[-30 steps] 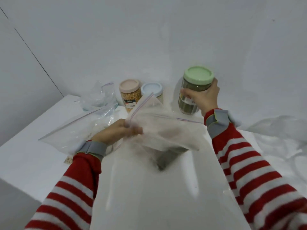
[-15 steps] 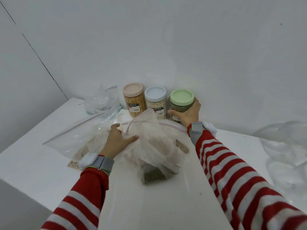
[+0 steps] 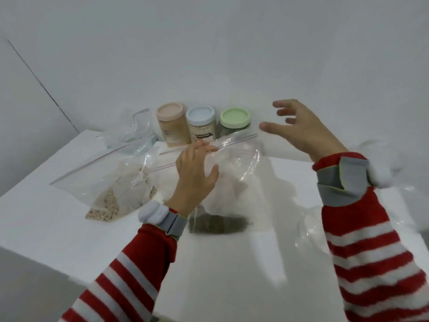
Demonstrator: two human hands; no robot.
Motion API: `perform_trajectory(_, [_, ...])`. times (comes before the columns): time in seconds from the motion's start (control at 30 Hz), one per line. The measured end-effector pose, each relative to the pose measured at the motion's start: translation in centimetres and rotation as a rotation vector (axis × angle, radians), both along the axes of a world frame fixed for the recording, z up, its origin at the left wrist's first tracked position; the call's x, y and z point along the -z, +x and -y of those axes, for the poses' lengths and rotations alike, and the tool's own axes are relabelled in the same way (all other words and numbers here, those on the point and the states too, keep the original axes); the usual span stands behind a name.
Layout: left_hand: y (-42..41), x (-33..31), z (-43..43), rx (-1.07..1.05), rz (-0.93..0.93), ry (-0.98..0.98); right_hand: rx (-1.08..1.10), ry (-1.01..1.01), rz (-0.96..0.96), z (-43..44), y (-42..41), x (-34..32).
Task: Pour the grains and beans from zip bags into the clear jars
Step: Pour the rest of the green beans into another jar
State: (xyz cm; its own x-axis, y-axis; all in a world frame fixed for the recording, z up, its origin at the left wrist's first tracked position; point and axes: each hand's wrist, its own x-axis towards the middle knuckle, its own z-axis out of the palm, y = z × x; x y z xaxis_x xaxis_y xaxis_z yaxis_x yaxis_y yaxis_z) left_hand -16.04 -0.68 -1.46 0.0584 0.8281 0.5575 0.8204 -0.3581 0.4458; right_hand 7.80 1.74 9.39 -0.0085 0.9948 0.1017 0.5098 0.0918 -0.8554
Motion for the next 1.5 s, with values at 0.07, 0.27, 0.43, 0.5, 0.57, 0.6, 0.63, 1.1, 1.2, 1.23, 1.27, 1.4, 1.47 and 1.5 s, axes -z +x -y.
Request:
perform_trajectory(0.07, [2.2, 0.2, 0.6, 0.007, -0.042, 0.018, -0.045, -0.061, 0.189, 3.9, 2.0, 0.4])
perform_trajectory(0.27, [3.2, 0.8, 0.1, -0.176, -0.149, -0.08, -0.177, -0.665, 0.699, 11.0, 6.7, 6.1])
perform_trajectory(0.43, [0.5, -0.6, -1.7, -0.297, -0.254, -0.373, -0.194, -0.523, 0.663, 12.3, 5.1, 8.5])
perform_trajectory(0.5, [-0.3, -1.7, -2.2, -0.205, -0.233, -0.46, -0.306, -0.449, 0.637, 12.3, 3.0, 8.9])
perform_trajectory(0.57, [-0.4, -2.6, -2.1, -0.132, -0.128, -0.445, -0.446, -0.337, 0.589, 11.9, -0.2, 9.6])
perform_trajectory(0.6, [-0.4, -2.9, -2.0, -0.11, -0.101, -0.401, -0.519, -0.29, 0.551, 11.6, -2.1, 10.2])
perform_trajectory(0.63, [-0.3, -3.1, -1.9, -0.086, -0.072, -0.345, -0.581, -0.249, 0.5, 11.2, -4.0, 10.9])
perform_trajectory(1.1, [-5.1, -0.2, 7.9, 0.639, -0.587, -0.18, -0.594, -0.179, 0.046, 10.2, -9.5, 19.5])
perform_trajectory(1.2, [-4.9, 0.0, 7.8, 0.649, -0.61, -0.175, -0.62, -0.177, 0.062, 10.1, -9.8, 19.6])
perform_trajectory(1.23, [-4.8, 0.0, 7.5, 0.675, -0.636, -0.141, -0.642, -0.187, 0.072, 10.1, -9.8, 19.5])
perform_trajectory(1.27, [-4.7, 0.1, 7.3, 0.706, -0.663, -0.109, -0.671, -0.218, 0.101, 10.0, -9.7, 19.8])
perform_trajectory(1.4, [-4.9, 0.3, 6.8, 0.713, -0.759, -0.093, -0.642, -0.237, 0.111, 10.4, -10.1, 20.2])
perform_trajectory(1.47, [-5.2, 0.4, 6.8, 0.665, -0.778, -0.117, -0.533, -0.179, 0.012, 10.6, -10.7, 20.7])
perform_trajectory(1.5, [-5.2, 0.3, 6.7, 0.647, -0.791, -0.128, -0.481, -0.145, -0.053, 10.8, -10.8, 20.8])
